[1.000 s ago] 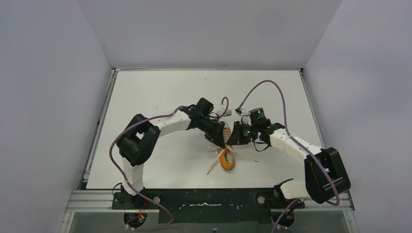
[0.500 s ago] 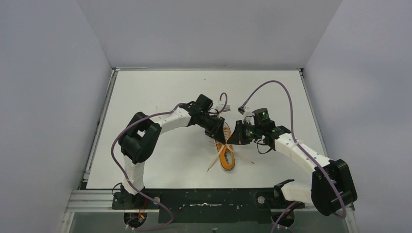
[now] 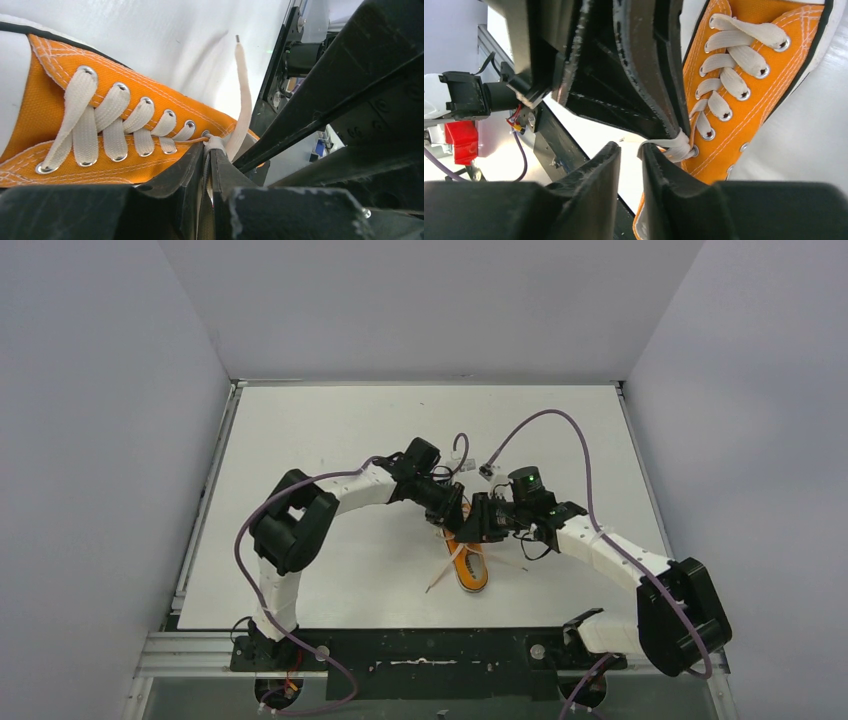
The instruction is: Tie the shoes
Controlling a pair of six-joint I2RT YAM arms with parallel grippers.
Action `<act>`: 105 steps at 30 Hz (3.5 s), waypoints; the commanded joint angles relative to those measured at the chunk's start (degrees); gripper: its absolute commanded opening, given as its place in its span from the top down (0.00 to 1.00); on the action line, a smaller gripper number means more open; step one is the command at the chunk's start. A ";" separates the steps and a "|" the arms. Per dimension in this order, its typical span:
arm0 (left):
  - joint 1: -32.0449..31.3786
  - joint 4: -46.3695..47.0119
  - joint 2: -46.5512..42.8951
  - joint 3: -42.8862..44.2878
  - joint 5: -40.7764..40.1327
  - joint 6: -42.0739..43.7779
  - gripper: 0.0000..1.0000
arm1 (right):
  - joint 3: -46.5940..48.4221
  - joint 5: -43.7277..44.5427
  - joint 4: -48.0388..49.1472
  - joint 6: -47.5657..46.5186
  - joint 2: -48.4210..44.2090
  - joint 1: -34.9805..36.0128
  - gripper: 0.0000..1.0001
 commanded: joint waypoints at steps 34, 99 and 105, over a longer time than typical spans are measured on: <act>0.54 7.98 0.77 -0.75 1.98 -1.85 0.94 | -2.72 -8.32 4.10 -11.63 1.49 -12.49 0.77; 6.25 7.85 -7.69 -11.07 3.77 -1.64 1.00 | 5.25 2.00 -11.80 -5.74 -2.48 -9.01 1.00; 5.99 6.33 -9.26 -13.40 2.79 -2.64 1.00 | 12.71 7.38 -23.41 0.05 2.86 -8.21 1.00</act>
